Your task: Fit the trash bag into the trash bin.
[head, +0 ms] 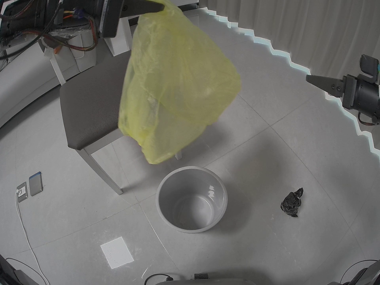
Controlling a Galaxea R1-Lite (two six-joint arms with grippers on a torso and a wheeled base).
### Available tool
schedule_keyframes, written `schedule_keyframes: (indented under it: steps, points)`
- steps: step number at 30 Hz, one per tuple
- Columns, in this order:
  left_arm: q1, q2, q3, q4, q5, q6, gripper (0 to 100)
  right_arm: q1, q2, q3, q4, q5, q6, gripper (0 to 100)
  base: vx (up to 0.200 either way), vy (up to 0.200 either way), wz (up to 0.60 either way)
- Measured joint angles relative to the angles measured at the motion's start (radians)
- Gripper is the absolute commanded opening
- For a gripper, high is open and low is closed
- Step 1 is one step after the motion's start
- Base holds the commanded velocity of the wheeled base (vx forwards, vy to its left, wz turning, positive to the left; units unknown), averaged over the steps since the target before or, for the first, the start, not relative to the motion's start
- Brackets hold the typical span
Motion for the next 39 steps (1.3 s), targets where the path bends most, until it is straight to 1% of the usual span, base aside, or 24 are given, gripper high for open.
schedule_keyframes:
  steps: [6, 10, 13, 17, 26, 32, 38, 39]
  points:
    - [-0.06, 0.007, -0.001, 0.01, -0.014, 0.0, 0, -0.03, 0.139, -0.115, 0.033, 0.009, 0.013, 100, 0.0, 0.0, 0.0]
    - [-0.109, 0.01, -0.001, 0.01, -0.013, -0.001, 0, -0.049, 0.231, -0.189, 0.055, 0.026, 0.04, 100, 0.0, 0.0, 0.0]
    - [-0.143, 0.011, -0.001, 0.008, -0.011, -0.003, 0, -0.062, 0.276, -0.217, 0.068, 0.042, 0.062, 100, 0.0, 0.0, 0.0]
    - [-0.169, 0.017, -0.002, 0.0, -0.008, -0.007, 0, -0.07, 0.306, -0.219, 0.114, 0.049, 0.069, 100, 0.0, 0.0, 0.0]
    - [-0.18, 0.034, -0.001, -0.008, -0.005, -0.008, 0, -0.097, 0.281, -0.189, 0.22, 0.051, 0.069, 100, 0.0, 0.0, 0.0]
    - [-0.176, 0.046, -0.001, -0.03, -0.003, -0.01, 0, -0.104, 0.266, -0.156, 0.218, 0.051, 0.068, 100, 0.0, 0.0, 0.0]
    - [-0.155, 0.049, -0.001, -0.031, -0.001, -0.01, 0, -0.105, 0.238, -0.117, 0.22, 0.051, 0.057, 100, 0.0, 0.0, 0.0]
    - [-0.152, 0.05, -0.001, -0.032, -0.001, -0.01, 0, -0.105, 0.231, -0.109, 0.22, 0.051, 0.052, 0, 0.0, 0.0, 0.0]
